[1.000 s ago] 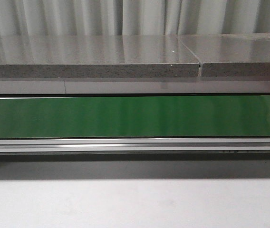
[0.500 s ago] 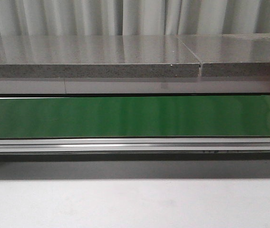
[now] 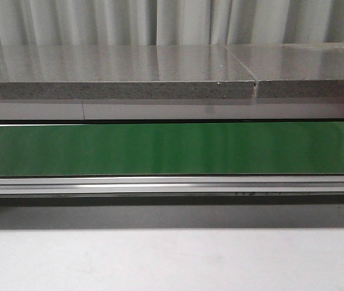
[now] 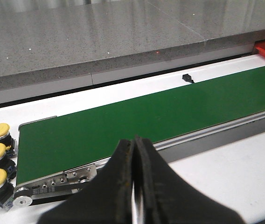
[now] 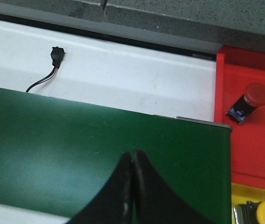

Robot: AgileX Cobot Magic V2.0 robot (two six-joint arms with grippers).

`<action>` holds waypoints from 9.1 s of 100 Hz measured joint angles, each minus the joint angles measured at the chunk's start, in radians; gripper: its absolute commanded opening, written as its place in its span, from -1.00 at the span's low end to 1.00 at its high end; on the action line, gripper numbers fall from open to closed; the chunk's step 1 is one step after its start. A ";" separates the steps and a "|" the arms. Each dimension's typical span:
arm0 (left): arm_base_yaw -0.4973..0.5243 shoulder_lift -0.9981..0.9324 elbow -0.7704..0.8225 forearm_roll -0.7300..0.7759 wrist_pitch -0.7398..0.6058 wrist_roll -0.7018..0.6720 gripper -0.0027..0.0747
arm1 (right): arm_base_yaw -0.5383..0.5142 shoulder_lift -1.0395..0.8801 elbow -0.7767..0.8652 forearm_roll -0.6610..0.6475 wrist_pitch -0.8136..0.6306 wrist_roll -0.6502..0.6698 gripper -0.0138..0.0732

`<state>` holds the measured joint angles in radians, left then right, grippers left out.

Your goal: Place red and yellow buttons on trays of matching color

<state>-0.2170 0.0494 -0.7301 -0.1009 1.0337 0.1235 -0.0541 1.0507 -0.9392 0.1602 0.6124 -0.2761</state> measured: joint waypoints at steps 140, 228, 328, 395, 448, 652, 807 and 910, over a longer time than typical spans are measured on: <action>0.000 0.372 0.004 0.244 -0.279 -0.293 -0.98 | 0.000 -0.753 0.442 0.041 0.034 0.000 -0.83; 0.248 1.024 -0.167 0.381 -0.347 -0.491 0.17 | 0.000 -0.753 0.442 0.041 0.035 0.000 -0.83; 0.750 1.524 -0.379 0.237 -0.005 -0.382 0.18 | 0.000 -0.753 0.442 0.041 0.036 -0.002 -0.83; 0.750 1.743 -0.454 0.223 -0.012 -0.324 -0.06 | 0.000 -0.753 0.442 0.041 0.036 -0.002 -0.83; 0.750 1.680 -0.463 0.231 -0.040 -0.313 -0.70 | 0.000 -0.753 0.442 0.041 0.036 -0.002 -0.83; 0.373 1.720 -0.809 -0.086 0.142 0.050 0.48 | 0.000 -0.753 0.442 0.041 0.038 -0.002 -0.83; 0.601 1.688 -0.450 0.062 -0.077 -0.300 0.33 | 0.000 -0.753 0.442 0.041 0.038 -0.002 -0.83; 0.601 1.537 -0.450 0.163 -0.061 -0.245 -0.53 | 0.000 -0.753 0.442 0.041 0.038 -0.002 -0.83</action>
<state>0.3840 1.5864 -1.1801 0.0620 0.9730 -0.1214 -0.0541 0.2973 -0.4969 0.2017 0.6505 -0.2784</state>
